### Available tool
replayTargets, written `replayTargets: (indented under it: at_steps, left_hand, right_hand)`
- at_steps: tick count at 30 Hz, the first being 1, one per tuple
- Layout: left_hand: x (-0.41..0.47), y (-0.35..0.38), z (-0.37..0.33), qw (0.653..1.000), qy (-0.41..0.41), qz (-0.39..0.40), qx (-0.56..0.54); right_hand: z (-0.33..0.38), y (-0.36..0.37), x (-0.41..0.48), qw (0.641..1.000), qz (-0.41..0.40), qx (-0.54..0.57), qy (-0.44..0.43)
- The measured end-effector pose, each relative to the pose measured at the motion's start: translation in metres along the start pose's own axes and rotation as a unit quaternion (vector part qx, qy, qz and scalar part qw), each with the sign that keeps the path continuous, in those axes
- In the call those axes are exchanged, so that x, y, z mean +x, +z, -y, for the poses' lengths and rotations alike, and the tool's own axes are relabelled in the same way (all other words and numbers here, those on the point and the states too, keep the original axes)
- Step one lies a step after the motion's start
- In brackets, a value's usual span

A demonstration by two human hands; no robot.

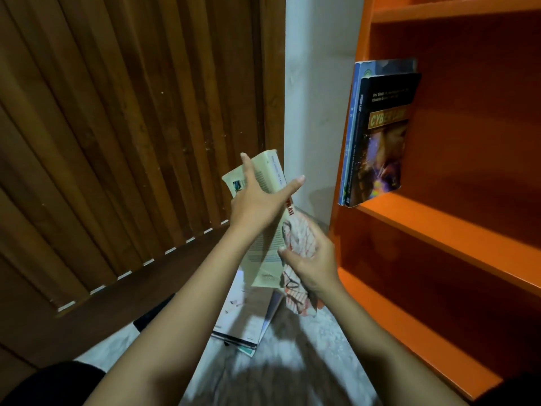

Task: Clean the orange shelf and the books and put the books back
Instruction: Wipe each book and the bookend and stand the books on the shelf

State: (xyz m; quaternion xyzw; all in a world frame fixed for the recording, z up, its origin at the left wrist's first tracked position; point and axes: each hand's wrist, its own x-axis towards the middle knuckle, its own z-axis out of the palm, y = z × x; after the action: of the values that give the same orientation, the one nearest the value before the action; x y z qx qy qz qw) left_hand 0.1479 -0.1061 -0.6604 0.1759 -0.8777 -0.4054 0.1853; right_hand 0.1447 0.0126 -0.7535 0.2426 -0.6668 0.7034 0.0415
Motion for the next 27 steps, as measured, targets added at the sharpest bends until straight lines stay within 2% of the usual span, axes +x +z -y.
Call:
replayTargets:
  at_steps: [2,5,7,9,12,15,18,21,23,25,27]
  left_hand:
    - [0.002,-0.001,0.004,0.999,-0.017,-0.026,-0.011]
    - [0.004,-0.001,0.01,0.997,0.003,-0.074,-0.038]
    - [0.007,-0.004,0.014,0.989,0.006,-0.113,-0.09]
    - [0.013,-0.009,0.022,0.976,0.0,-0.136,-0.171]
    - [0.017,-0.019,0.035,0.942,0.01,-0.163,-0.292]
    - [0.018,-0.024,0.043,0.903,0.027,-0.175,-0.393]
    - [0.015,-0.027,0.042,0.875,0.036,-0.181,-0.448]
    - [0.008,-0.025,0.034,0.866,0.052,-0.148,-0.474]
    - [0.003,-0.023,0.023,0.874,0.079,-0.137,-0.46]
    - [0.0,-0.021,0.013,0.89,0.112,-0.138,-0.421]
    - [0.0,-0.022,0.012,0.886,0.113,-0.127,-0.431]
  right_hand:
    - [-0.001,0.004,-0.004,0.999,0.006,-0.032,-0.015]
    - [0.004,0.01,-0.003,0.991,0.012,-0.114,-0.07]
    - [0.006,0.016,0.001,0.973,0.002,-0.207,-0.106]
    - [0.011,0.022,0.007,0.958,0.014,-0.266,-0.103]
    - [0.02,0.017,0.02,0.972,0.023,-0.219,-0.078]
    - [0.029,0.0,0.037,0.985,-0.015,-0.165,-0.04]
    - [0.045,-0.005,0.055,0.982,-0.057,-0.177,-0.029]
    - [0.073,0.012,0.072,0.966,-0.071,-0.234,-0.08]
    - [0.092,0.034,0.081,0.952,-0.053,-0.262,-0.151]
    - [0.103,0.052,0.09,0.917,-0.033,-0.322,-0.232]
    - [0.106,0.053,0.101,0.89,-0.048,-0.359,-0.277]
